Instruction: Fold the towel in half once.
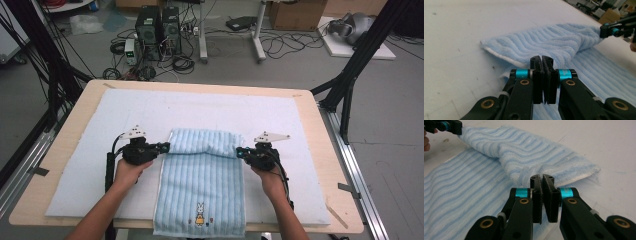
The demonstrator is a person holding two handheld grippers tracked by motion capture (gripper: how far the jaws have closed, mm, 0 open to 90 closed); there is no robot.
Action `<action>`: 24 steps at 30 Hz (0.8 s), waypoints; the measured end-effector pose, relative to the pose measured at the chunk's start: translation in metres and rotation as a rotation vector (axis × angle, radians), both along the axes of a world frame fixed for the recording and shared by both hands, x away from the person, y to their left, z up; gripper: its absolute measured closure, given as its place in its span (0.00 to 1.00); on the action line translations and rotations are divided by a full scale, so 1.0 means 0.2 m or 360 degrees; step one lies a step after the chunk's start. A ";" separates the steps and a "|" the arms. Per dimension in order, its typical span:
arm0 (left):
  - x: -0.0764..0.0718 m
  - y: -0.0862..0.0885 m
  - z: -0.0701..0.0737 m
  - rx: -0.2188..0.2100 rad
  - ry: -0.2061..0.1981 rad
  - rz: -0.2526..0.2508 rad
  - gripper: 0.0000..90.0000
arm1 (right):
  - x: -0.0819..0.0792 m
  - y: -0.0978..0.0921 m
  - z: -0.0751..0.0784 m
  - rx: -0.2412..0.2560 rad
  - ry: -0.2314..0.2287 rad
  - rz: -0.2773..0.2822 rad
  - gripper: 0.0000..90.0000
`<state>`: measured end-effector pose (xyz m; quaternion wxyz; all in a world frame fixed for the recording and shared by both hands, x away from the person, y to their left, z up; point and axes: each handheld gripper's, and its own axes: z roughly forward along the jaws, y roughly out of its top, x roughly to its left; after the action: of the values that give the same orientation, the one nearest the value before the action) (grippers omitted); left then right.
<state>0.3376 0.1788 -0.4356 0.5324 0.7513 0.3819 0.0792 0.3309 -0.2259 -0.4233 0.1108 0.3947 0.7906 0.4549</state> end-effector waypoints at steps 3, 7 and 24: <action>-0.04 0.00 -0.01 0.0017 -0.0005 -0.0019 0.97 | -0.05 -0.01 -0.02 -0.0022 0.0020 0.0021 0.96; -0.07 0.02 -0.02 0.0017 0.0016 -0.0033 0.97 | -0.12 -0.01 -0.03 -0.0059 0.0039 0.0060 0.96; 0.04 0.06 0.02 -0.0058 -0.0013 0.0164 0.56 | -0.05 -0.09 0.04 0.0031 -0.0048 -0.0140 0.67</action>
<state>0.3447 0.1906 -0.4308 0.5428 0.7204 0.4193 0.1025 0.3209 -0.2430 -0.4158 0.1387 0.4232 0.7662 0.4633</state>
